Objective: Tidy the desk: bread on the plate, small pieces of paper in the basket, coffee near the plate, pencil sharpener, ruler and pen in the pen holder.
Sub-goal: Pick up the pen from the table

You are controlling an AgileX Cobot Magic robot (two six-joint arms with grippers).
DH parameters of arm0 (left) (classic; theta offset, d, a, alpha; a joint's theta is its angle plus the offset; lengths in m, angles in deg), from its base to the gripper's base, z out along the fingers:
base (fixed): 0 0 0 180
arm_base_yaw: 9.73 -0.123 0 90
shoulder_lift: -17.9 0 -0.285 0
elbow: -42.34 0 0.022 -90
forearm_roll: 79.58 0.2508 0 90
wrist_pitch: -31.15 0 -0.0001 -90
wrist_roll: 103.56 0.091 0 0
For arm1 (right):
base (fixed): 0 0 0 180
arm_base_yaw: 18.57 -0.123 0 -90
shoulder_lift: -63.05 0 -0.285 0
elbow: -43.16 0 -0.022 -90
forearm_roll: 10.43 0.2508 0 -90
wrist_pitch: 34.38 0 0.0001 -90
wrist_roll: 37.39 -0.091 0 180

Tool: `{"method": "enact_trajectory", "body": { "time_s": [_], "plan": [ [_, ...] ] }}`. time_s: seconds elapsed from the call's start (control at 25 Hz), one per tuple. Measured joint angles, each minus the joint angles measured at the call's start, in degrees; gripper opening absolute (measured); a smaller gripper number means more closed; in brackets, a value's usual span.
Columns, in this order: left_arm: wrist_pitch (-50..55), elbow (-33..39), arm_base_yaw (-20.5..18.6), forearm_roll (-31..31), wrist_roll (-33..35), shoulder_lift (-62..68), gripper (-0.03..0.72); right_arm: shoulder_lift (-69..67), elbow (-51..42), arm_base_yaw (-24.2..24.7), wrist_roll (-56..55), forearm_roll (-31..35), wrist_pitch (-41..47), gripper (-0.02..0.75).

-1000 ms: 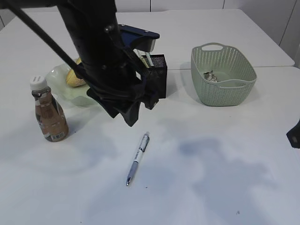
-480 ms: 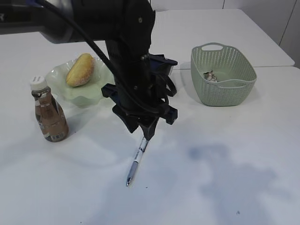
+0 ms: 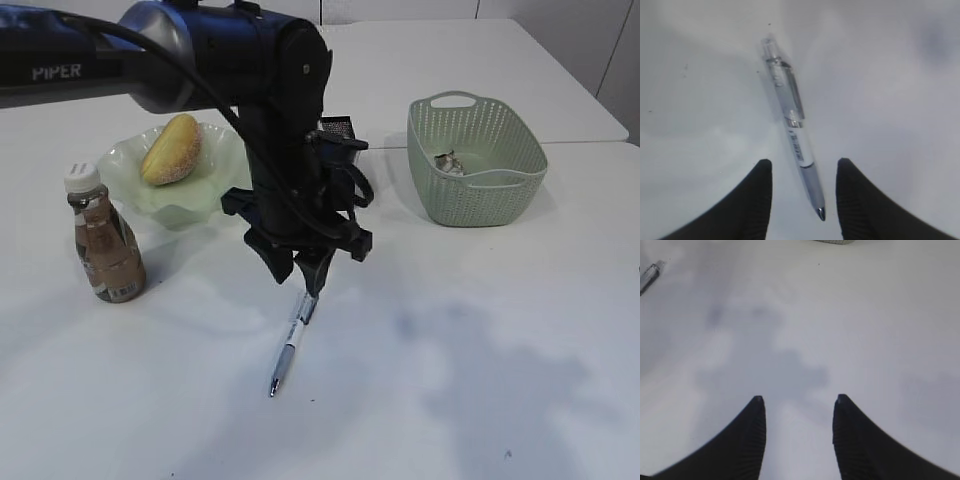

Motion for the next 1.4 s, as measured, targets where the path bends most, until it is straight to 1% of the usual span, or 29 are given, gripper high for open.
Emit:
{"method": "enact_trajectory", "body": {
  "time_s": [0.08,0.76,1.0,1.2,1.4],
  "plan": [
    [0.6,-0.7,-0.5,0.0,-0.2,1.0,0.3,0.0,0.0,0.0,0.0,-0.1,-0.2,0.358],
    [-1.4,-1.2,-0.5,-1.0,-0.9,6.3,0.3,0.0,0.0,0.0,0.0,-0.1,-0.4,0.356],
    [-3.2,-1.3,-0.5,-1.0,-2.9,7.6,0.3,0.0,0.0,0.0,0.0,-0.1,-0.4,0.355],
    [-3.8,-1.3,-0.5,0.8,-6.5,7.6,0.3,0.0,0.0,0.0,0.0,-0.1,-0.4,0.355],
    [-4.2,-1.3,-0.5,1.0,-7.8,7.6,0.3,0.0,0.0,0.0,0.0,-0.1,-0.4,0.355]
  ]
}}
